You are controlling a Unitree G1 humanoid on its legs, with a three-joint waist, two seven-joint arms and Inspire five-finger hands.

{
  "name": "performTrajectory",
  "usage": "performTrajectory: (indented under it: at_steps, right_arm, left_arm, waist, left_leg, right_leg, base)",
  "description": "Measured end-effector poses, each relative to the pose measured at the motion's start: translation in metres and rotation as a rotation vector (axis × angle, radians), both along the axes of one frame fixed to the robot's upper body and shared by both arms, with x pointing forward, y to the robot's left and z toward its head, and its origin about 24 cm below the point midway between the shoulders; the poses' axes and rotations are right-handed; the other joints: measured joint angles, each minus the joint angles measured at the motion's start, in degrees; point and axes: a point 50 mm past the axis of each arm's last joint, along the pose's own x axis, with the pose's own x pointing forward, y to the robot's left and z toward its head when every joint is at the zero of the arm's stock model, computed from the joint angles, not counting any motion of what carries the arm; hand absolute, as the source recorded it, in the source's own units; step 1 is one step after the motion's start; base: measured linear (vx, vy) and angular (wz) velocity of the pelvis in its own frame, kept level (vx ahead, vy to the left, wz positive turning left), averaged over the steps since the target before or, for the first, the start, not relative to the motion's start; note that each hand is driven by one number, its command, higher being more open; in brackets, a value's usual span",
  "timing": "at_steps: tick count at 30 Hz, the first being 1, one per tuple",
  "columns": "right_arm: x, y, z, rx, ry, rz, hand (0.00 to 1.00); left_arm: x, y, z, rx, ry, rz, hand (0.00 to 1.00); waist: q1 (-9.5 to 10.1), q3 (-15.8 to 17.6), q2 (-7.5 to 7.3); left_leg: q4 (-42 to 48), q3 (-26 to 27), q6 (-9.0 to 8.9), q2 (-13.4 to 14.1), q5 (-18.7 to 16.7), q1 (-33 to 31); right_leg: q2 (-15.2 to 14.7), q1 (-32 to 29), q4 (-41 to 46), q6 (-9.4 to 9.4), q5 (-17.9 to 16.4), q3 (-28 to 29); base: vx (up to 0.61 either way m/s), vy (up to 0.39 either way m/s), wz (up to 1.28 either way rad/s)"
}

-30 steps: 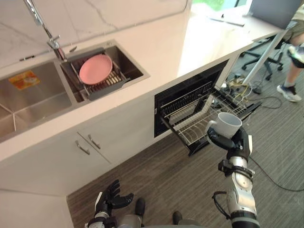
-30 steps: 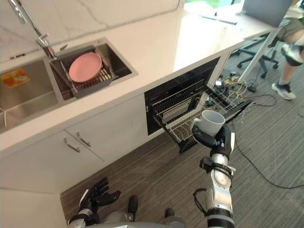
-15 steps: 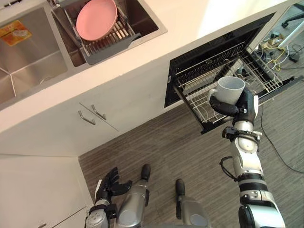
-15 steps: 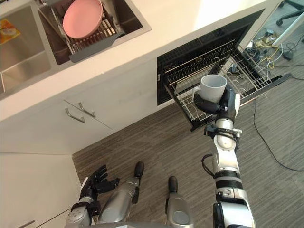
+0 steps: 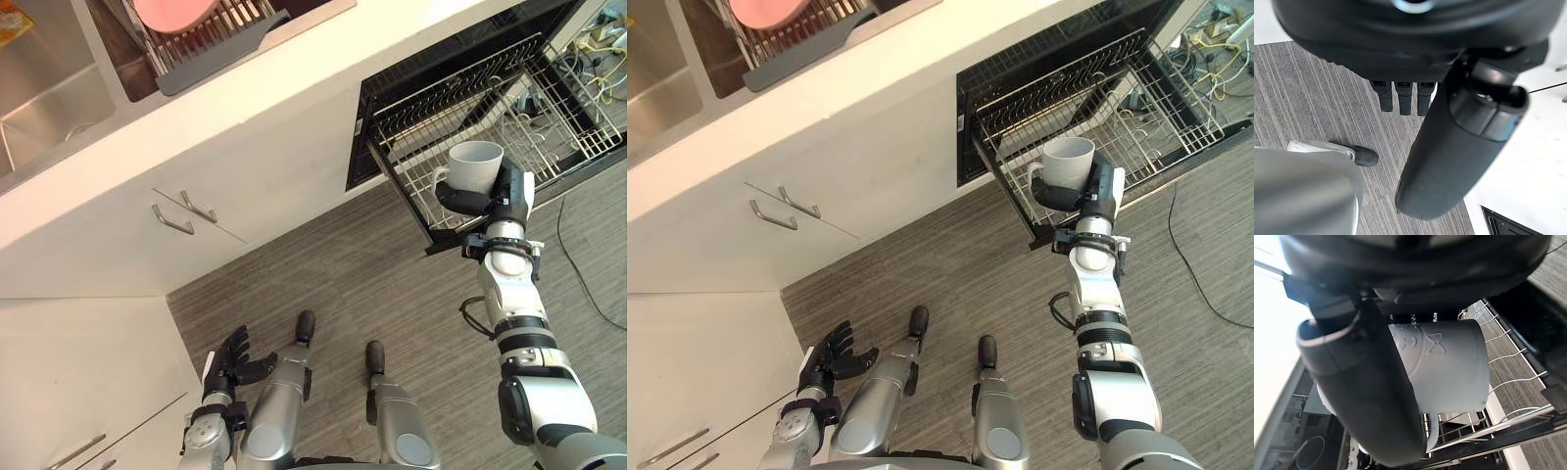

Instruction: Walk over to the sink, pick up the cup, carry it to the dishwasher, place the cup inside the dishwasher, then close the dishwasher door

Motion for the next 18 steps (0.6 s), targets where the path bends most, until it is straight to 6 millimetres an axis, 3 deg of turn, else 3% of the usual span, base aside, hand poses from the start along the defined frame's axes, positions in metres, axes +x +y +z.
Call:
performTrajectory:
  at_steps: [11, 12, 18]
  right_arm:
    - [0.014, -0.007, 0.02, -0.096, 0.021, -0.056, 0.3]
    - [0.015, -0.007, 0.02, -0.1, 0.021, -0.06, 0.9]
    - [0.016, -0.01, 0.021, -0.116, 0.037, -0.088, 0.9]
  left_arm:
    - [0.008, -0.009, 0.003, -0.009, -0.023, -0.016, 0.9]
    - [0.008, -0.009, 0.003, -0.009, -0.023, -0.018, 0.9]
    - [0.009, -0.014, 0.003, -0.014, -0.024, -0.033, 0.9]
  waist:
    - [0.33, 0.71, 0.95]
    - [0.33, 0.72, 0.96]
    - [0.43, 0.75, 1.01]
  left_leg:
    - [-5.12, -0.66, 0.0, 0.14, 3.29, 0.21]
    - [-5.37, -0.68, -0.02, 0.16, 3.43, 0.21]
    - [-7.25, -0.81, -0.09, 0.28, 4.58, 0.88]
  right_leg:
    - [-0.04, -2.07, 0.17, -0.22, 0.2, -0.27]
    - [-0.04, -2.2, 0.23, -0.22, 0.2, -0.29]
    - [-0.05, -2.5, 0.49, -0.22, 0.19, -0.54]
  base:
    - [0.0, -0.004, 0.01]
    - [0.0, 0.0, 0.0]
    - [0.0, -0.001, 0.01]
